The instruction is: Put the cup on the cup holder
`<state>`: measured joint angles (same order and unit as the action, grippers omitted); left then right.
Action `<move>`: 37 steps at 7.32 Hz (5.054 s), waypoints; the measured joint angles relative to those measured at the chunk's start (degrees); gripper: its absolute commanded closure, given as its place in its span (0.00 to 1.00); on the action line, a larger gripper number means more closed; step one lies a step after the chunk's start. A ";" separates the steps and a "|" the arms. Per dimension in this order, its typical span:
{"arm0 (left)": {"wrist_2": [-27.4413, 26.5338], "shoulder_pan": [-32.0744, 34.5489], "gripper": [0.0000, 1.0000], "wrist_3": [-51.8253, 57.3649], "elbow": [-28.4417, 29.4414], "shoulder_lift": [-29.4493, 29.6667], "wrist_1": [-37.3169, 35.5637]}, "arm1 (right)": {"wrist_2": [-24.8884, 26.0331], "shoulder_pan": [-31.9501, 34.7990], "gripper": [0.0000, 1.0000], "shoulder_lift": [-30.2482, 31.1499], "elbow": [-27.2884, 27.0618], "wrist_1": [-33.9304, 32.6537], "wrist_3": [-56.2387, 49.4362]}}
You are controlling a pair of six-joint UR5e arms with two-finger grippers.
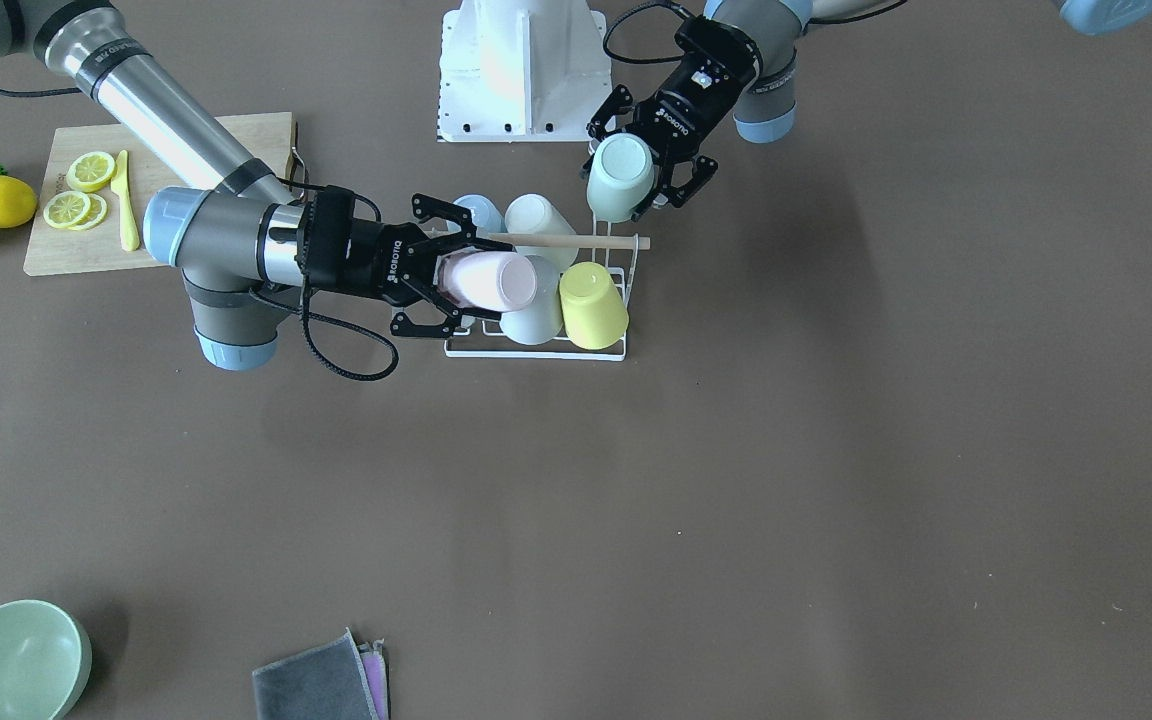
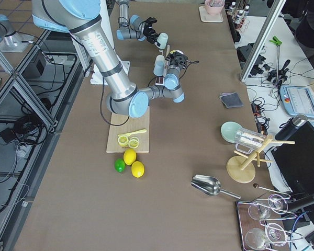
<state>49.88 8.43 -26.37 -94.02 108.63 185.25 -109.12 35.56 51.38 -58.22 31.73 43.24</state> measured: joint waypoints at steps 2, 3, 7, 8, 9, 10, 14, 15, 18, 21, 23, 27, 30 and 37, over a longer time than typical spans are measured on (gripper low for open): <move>-0.27 -0.13 0.24 0.00 0.73 0.30 -0.26 | -0.10 -0.13 1.00 0.34 -0.01 0.55 -0.04; -0.30 -0.20 0.19 0.00 0.87 0.38 -0.35 | -0.12 -0.12 1.00 0.55 -0.03 1.24 -0.04; -0.37 -0.26 0.05 0.00 1.03 0.70 -0.49 | -0.29 0.01 0.62 1.73 -0.36 3.38 0.00; -0.39 -0.26 0.04 0.00 1.03 0.78 -0.50 | -0.26 0.06 0.01 1.89 -0.38 3.60 0.02; -0.39 -0.25 0.03 0.00 1.02 0.84 -0.49 | -0.16 0.25 0.00 2.05 -0.42 3.78 0.06; -0.38 -0.09 0.03 0.00 0.88 0.85 -0.40 | -0.09 0.72 0.00 2.09 -0.45 3.94 0.10; -0.29 3.80 0.02 -0.02 -1.74 -1.44 -4.41 | -0.74 5.39 0.00 1.69 -1.01 4.02 2.83; -0.10 7.20 0.02 -0.36 -2.68 -2.64 -11.99 | -0.89 8.19 0.00 1.62 -1.13 3.21 3.06; 0.97 17.40 0.02 -0.62 -6.09 -6.15 -46.86 | -2.99 20.31 0.00 1.68 -1.28 -14.99 2.71; 2.48 21.04 0.02 -0.16 -8.47 -9.55 -60.20 | -6.24 28.52 0.00 3.37 -6.51 -47.45 2.29; 2.45 22.42 0.02 -0.04 -10.18 -11.46 -75.62 | -6.91 29.84 0.00 7.34 -19.81 -73.85 2.37; 8.31 28.01 0.02 -0.89 -13.86 -13.15 -82.46 | -11.29 28.04 0.00 26.69 -52.80 -110.91 0.02; 23.83 37.87 0.02 -0.97 -14.65 -12.63 -82.82 | -11.75 33.87 0.00 37.40 -56.95 -126.40 -19.45; 68.31 64.29 0.02 -0.23 -8.57 -10.02 -89.32 | -26.83 57.68 0.00 37.29 -32.50 -130.86 -42.63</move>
<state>118.19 72.72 -26.60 -102.59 98.61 95.94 -135.95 93.24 88.66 -90.73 -99.12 0.61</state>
